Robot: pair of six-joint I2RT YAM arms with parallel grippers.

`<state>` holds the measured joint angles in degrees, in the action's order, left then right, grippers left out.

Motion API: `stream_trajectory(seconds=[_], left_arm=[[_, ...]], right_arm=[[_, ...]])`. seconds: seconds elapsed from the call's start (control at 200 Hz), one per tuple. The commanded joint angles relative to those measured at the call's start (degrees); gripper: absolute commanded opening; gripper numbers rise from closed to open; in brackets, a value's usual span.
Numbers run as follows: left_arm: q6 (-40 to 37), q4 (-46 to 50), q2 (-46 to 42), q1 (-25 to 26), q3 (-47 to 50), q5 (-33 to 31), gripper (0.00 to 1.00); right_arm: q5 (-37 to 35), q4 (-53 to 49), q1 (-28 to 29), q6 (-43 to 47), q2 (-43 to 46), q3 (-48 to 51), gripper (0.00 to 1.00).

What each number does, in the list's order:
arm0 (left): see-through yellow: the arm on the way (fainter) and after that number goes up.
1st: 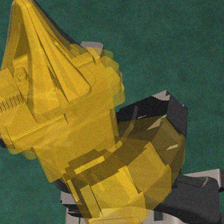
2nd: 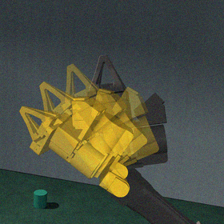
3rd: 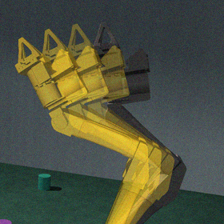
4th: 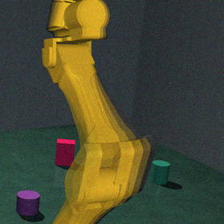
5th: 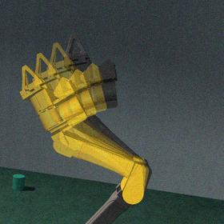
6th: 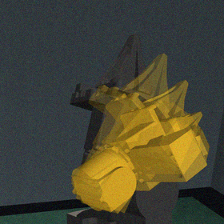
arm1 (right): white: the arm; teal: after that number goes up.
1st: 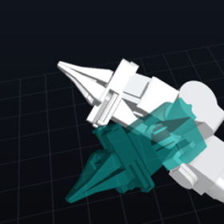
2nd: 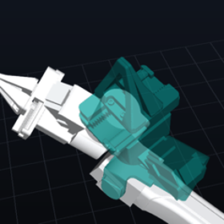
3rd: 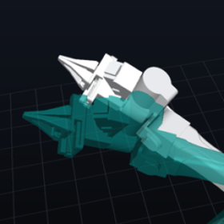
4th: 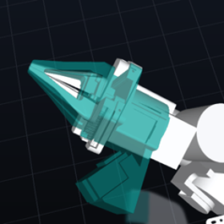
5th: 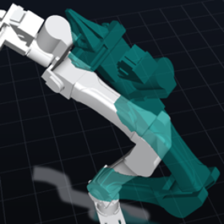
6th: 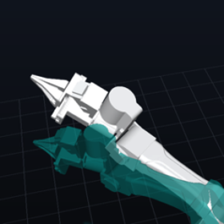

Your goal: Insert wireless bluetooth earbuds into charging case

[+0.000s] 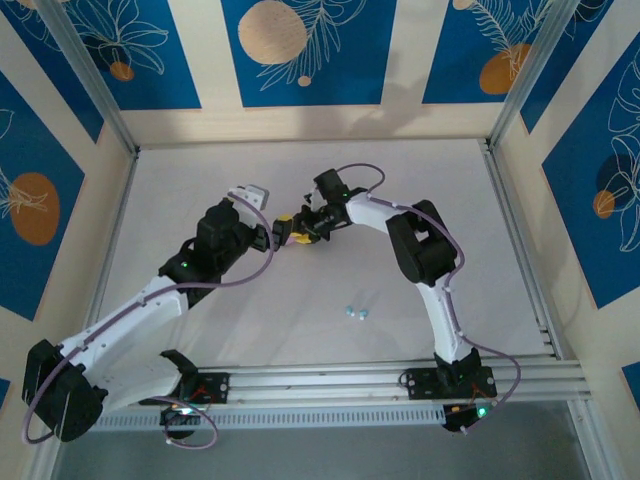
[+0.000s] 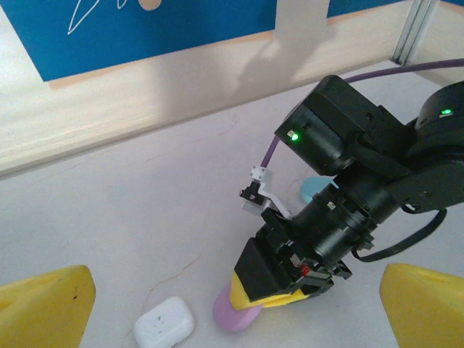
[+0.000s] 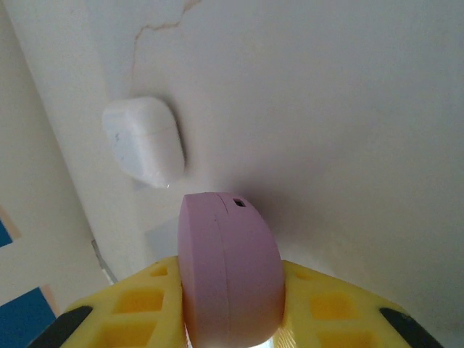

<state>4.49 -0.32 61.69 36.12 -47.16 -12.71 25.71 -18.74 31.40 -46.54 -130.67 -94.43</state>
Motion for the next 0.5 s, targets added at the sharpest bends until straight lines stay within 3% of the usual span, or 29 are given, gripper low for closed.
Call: stream_trajectory(seconds=[0.0, 0.2, 0.495], left_arm=[[1.64, 1.54, -1.06, -0.83, -1.5, 0.44, 1.0], [4.86, 2.0, -4.29, -1.81, -0.25, 2.85, 1.0], [5.22, 1.97, -1.8, -2.6, -1.87, 10.17, 1.0]], right_arm=[[-2.74, -5.23, 0.56, 1.81, -2.11, -3.28, 0.26], [-7.83, -9.56, 0.55, 4.45, 0.05, -3.87, 0.44], [-13.12, -13.27, 0.25, 9.17, 9.11, 0.67, 0.56]])
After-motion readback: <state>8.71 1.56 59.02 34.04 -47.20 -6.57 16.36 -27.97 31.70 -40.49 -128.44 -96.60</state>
